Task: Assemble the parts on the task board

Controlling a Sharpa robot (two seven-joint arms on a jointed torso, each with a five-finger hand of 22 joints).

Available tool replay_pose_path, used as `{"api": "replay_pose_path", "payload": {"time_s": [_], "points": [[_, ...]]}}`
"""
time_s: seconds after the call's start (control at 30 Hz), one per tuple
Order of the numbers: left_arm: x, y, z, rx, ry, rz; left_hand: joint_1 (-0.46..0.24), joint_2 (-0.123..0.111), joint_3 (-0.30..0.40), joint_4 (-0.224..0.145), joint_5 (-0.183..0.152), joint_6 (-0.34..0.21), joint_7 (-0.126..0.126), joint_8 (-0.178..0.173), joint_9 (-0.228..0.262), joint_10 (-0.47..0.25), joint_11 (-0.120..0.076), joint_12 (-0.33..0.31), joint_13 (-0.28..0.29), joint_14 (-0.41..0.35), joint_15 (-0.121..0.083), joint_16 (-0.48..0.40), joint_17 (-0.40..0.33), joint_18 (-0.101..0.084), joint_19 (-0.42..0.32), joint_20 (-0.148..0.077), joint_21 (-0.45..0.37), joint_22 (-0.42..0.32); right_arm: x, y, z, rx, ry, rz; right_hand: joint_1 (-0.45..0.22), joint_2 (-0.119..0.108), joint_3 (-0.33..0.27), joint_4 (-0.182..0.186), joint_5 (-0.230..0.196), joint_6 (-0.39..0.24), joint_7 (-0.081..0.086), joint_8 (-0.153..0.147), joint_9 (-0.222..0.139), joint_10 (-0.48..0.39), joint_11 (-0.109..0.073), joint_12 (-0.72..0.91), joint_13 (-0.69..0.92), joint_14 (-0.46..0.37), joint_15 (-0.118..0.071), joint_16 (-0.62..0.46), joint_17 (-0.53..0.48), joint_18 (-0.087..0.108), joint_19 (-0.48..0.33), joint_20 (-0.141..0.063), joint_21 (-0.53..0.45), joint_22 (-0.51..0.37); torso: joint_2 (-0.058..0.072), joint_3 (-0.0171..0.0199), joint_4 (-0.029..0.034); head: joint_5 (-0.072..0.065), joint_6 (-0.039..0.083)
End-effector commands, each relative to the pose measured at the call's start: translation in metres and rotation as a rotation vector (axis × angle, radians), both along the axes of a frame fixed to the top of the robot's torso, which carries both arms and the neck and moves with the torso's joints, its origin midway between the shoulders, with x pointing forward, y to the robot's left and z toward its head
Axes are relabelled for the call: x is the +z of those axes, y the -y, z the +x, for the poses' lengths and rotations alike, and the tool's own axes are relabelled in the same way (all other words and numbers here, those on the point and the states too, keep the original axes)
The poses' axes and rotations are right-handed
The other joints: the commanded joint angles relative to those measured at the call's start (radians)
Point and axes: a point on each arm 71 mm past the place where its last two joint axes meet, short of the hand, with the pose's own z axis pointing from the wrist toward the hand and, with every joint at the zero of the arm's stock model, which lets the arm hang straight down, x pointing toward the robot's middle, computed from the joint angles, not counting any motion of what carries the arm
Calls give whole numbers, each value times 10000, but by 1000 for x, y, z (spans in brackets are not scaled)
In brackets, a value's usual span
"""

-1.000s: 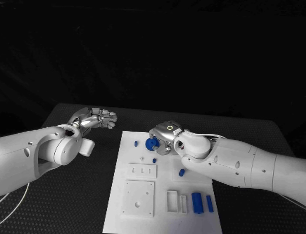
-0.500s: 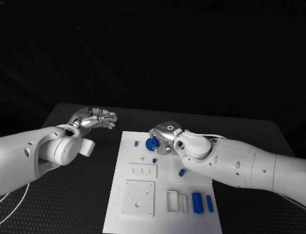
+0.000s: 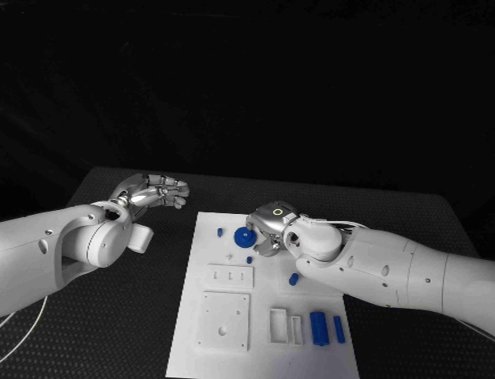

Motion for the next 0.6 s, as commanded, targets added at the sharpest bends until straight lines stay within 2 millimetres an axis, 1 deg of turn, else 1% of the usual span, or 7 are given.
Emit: {"api": "replay_pose_path", "payload": {"time_s": [0.03,0.33,0.47,0.6], "points": [[1,2,0,-97,79,-20,-112,26,71,17,-46,-74,-7,-53,14,-81,21,-61,-2,-4,-12,-2,14,163,-68,17,17,189,-6,0,-1,-9,-279,-350,23,97,38,3,21,680,331,-3,-2,-1086,92,-1,16,-77,16,-55,-12,439,-23,4,-24,-12,1,-2,6,-12,0],[1,1,0,-86,83,-15,-122,34,71,27,-46,-74,-4,-53,15,-80,22,-61,-1,-4,-11,-2,15,162,-67,18,18,189,-3,2,-2,41,-66,4,105,95,273,141,-43,701,325,8,-15,-1080,86,19,11,-67,10,-59,-13,439,6,12,-37,-26,1,-1,9,-20,5],[2,0,1,-60,117,-11,-124,35,72,29,-45,-75,-4,-54,16,-80,23,-61,-1,-4,-11,-2,15,162,-68,18,18,189,3,5,-5,173,211,1002,112,86,320,161,12,728,318,24,-14,-1061,79,33,10,-48,3,-50,-10,439,20,12,-32,-25,-9,-7,2,-26,38],[2,-2,2,-5,162,7,-124,32,71,29,-46,-74,-6,-53,17,-80,22,-61,-1,-4,-11,-3,16,162,-69,18,18,189,14,9,-8,286,313,2116,87,75,301,149,3,736,313,30,-14,-1041,73,49,13,-28,-2,-38,-6,439,35,9,-21,-21,-6,3,-10,-46,95]]}}
